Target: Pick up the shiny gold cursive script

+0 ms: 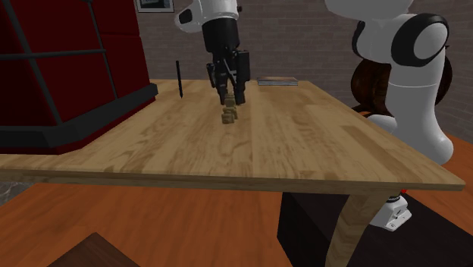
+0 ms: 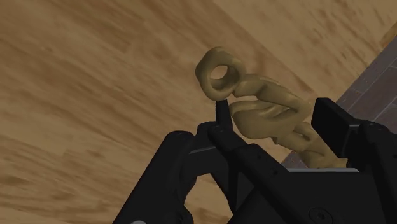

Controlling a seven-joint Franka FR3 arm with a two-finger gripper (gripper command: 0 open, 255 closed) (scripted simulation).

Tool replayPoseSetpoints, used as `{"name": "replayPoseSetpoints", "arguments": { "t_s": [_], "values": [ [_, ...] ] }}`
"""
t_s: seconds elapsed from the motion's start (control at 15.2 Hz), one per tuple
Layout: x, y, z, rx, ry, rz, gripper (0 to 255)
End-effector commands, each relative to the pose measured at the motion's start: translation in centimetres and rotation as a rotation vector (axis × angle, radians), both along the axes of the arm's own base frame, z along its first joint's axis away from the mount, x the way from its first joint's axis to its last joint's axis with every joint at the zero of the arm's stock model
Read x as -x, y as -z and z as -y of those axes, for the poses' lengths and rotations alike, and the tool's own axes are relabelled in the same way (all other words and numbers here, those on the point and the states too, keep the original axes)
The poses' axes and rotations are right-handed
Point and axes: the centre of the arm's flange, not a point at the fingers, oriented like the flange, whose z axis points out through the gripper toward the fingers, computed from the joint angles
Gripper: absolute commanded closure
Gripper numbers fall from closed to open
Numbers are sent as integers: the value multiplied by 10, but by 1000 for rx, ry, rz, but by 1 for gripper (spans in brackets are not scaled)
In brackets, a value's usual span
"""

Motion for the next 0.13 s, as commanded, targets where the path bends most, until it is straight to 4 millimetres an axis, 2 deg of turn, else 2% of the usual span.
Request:
{"name": "replayPoseSetpoints", "arguments": {
  "t_s": [0.0, 0.07],
  "values": [
    [0, -7, 0, 0, 0, 0, 255],
    [0, -6, 0, 0, 0, 0, 255]
  ]
}}
